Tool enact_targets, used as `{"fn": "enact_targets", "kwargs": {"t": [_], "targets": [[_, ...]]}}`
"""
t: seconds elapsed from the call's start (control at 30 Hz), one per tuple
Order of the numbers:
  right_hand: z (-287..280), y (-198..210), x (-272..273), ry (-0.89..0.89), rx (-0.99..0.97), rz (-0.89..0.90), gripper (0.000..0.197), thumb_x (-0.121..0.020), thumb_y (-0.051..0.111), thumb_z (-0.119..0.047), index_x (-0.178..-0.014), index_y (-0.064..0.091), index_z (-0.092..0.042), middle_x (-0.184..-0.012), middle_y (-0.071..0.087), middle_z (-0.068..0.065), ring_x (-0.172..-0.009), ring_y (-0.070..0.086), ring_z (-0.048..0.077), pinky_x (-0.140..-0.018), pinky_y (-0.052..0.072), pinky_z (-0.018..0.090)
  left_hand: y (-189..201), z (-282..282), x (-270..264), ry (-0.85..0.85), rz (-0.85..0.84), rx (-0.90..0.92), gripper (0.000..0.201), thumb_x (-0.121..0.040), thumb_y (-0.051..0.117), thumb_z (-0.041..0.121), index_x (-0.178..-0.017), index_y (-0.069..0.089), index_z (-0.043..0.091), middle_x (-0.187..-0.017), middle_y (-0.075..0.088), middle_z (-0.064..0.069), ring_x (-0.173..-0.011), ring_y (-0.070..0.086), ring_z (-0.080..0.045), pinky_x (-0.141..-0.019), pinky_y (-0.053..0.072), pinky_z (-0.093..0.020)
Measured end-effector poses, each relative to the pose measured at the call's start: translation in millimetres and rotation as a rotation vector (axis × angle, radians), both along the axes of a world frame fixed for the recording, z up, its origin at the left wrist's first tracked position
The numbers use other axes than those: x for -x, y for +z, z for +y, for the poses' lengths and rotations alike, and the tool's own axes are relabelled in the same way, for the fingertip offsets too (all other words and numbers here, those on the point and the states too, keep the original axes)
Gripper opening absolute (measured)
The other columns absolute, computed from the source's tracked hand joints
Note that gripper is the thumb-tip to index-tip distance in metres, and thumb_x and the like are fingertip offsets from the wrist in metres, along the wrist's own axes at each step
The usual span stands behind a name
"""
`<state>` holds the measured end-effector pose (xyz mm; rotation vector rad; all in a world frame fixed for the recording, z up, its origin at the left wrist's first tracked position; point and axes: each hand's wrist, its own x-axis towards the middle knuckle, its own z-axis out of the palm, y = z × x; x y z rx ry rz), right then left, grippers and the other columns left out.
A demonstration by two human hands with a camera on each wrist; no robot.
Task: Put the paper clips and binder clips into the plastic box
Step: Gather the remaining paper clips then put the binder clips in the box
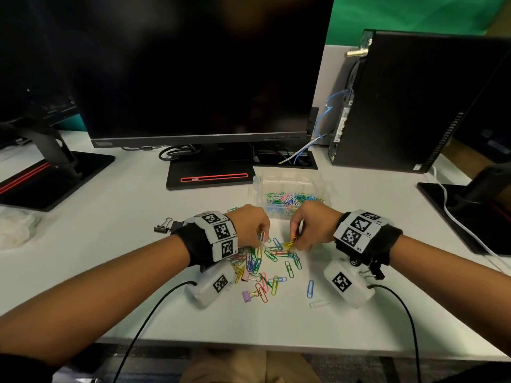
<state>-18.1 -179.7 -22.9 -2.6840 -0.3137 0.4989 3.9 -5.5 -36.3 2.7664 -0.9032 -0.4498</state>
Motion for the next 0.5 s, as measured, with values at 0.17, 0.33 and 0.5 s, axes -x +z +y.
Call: {"fn": "enact_targets", "kwargs": {"t": [0.17, 0.33, 0.5], "targets": [[-12, 27, -18, -0.076, -0.011, -0.155, 0.012, -0.066, 0.076, -0.014, -0.078, 0.075, -0.017, -0.066, 0.061, -0.012, -0.06, 0.052, 0.002, -0.059, 0.044, 0.017, 16, 9, -16, 0.039, 0.005, 0.116, 0.02, -0.079, 0.067, 0.009, -0.098, 0.073, 0.013, -0.102, 0.07, -0.004, -0.077, 0.055, -0.009, -0.059, 0.041, -0.011], [-23, 42, -42, -0.226, -0.157, -0.255, 0.008, -0.07, 0.076, -0.011, -0.078, 0.074, -0.013, -0.062, 0.06, -0.008, -0.058, 0.052, 0.004, -0.051, 0.044, 0.013, 33, 9, -44, 0.125, 0.052, 0.305, 0.016, -0.079, 0.069, 0.007, -0.092, 0.073, 0.014, -0.091, 0.071, -0.004, -0.06, 0.061, -0.002, -0.049, 0.045, -0.004], [-25, 20, -61, -0.346, -0.159, -0.319, 0.013, -0.077, 0.071, -0.012, -0.089, 0.074, -0.012, -0.087, 0.07, 0.005, -0.071, 0.058, 0.011, -0.064, 0.044, 0.019, 47, -10, -71, 0.208, -0.026, 0.449, 0.015, -0.08, 0.067, 0.004, -0.091, 0.073, 0.011, -0.076, 0.07, -0.004, -0.049, 0.061, 0.002, -0.052, 0.05, -0.009]]}}
